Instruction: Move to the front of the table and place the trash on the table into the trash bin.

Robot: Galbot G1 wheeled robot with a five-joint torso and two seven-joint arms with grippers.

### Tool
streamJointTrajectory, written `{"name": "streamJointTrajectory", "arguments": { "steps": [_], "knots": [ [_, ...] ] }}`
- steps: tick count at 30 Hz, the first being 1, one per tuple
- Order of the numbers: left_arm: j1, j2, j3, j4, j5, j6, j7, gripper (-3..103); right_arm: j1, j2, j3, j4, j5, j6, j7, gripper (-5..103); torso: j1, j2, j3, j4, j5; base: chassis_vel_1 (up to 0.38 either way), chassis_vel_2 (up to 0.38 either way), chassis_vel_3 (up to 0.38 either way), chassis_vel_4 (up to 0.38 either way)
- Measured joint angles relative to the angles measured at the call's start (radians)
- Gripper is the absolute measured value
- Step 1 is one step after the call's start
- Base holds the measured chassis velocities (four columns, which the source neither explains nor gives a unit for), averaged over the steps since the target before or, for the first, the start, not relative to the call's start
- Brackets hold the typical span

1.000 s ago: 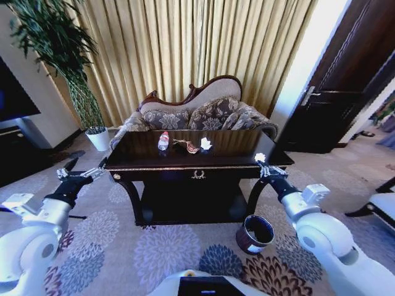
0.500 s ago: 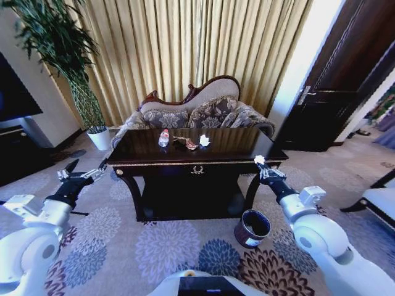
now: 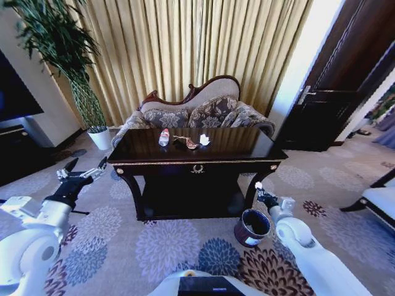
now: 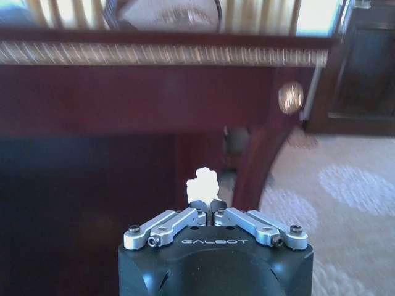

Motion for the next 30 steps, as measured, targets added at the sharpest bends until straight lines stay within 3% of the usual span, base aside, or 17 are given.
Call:
{"name": "streamJointTrajectory", "arguments": {
  "steps": [3, 13, 26, 28, 30],
  "knots": [
    [-0.001, -0.001, 0.004, -0.002, 0.000, -0.003, 0.001, 100, 0.096, 0.012, -0.078, -0.181, -0.030, 0.011, 0.000, 2, 0.000, 0.000, 0.000, 0.0000, -0.0001, 0.000, 0.000, 0.000, 0.000],
    [0.009, -0.006, -0.005, 0.000, 0.000, -0.025, 0.001, 100, 0.295, 0.075, -0.173, -0.502, -0.118, 0.032, 0.039, 2, 0.000, 0.000, 0.000, 0.0001, -0.0001, 0.000, 0.000, 0.000, 0.000],
    [0.006, -0.011, -0.006, 0.003, 0.000, -0.027, 0.001, 100, 0.312, 0.104, -0.164, -0.591, -0.201, 0.022, 0.078, -1, 0.000, 0.000, 0.000, -0.0002, -0.0001, 0.000, 0.000, 0.000, 0.000],
    [0.007, -0.011, -0.007, 0.002, 0.000, -0.027, 0.001, 100, 0.302, 0.106, -0.156, -0.587, -0.216, 0.015, 0.087, 4, 0.000, 0.000, 0.000, -0.0002, -0.0002, 0.000, 0.000, 0.000, 0.000],
    [0.007, -0.011, -0.006, -0.004, -0.001, -0.027, 0.001, 100, 0.284, 0.108, -0.139, -0.574, -0.231, 0.011, 0.095, 15, 0.000, 0.000, 0.000, -0.0002, -0.0001, 0.000, 0.000, 0.000, 0.000]
  ]
}}
